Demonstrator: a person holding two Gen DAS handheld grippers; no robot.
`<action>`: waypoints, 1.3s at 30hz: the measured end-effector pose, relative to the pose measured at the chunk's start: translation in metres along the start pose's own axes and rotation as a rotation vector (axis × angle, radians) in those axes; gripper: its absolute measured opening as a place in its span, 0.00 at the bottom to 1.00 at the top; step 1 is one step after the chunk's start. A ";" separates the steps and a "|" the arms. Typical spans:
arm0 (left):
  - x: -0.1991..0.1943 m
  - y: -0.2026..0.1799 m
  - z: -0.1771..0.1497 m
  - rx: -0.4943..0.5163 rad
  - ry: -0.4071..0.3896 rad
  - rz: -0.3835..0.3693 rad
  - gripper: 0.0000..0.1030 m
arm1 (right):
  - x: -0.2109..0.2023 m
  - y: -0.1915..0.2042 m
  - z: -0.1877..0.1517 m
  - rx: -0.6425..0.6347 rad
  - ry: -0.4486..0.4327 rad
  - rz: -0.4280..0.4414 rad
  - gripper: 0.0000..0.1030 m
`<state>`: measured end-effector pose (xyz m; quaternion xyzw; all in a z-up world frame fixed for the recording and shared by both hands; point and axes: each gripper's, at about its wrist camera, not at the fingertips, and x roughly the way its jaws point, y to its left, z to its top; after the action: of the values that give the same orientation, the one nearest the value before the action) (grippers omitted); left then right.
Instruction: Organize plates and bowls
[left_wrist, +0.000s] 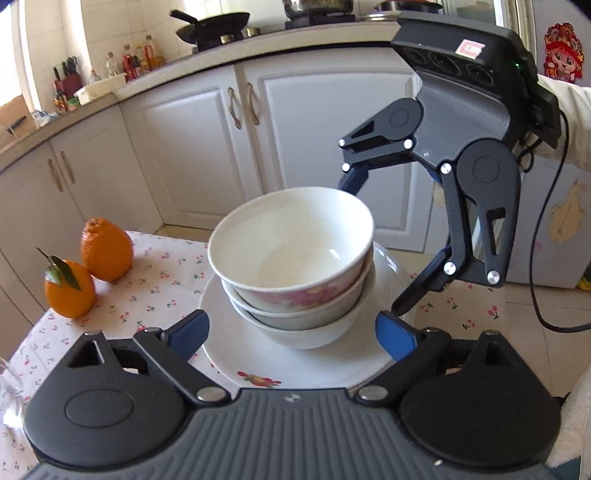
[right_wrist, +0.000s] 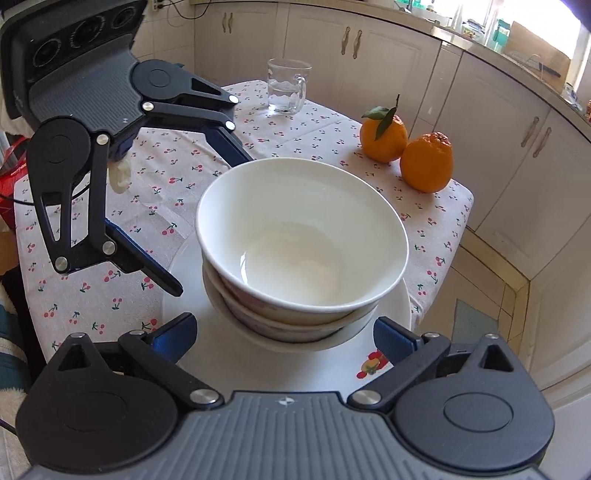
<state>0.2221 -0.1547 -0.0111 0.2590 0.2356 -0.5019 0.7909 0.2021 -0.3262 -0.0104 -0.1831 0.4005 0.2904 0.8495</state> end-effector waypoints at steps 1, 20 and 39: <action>-0.008 -0.005 0.000 -0.004 -0.020 0.035 0.98 | -0.005 0.003 0.000 0.013 -0.003 -0.012 1.00; -0.112 -0.079 -0.018 -0.511 -0.064 0.515 1.00 | -0.082 0.123 -0.029 0.674 -0.106 -0.601 1.00; -0.134 -0.086 -0.025 -0.597 -0.084 0.588 0.99 | -0.113 0.168 -0.012 0.676 -0.228 -0.673 1.00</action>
<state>0.0889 -0.0796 0.0399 0.0542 0.2542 -0.1746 0.9497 0.0305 -0.2433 0.0581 0.0168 0.2953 -0.1285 0.9466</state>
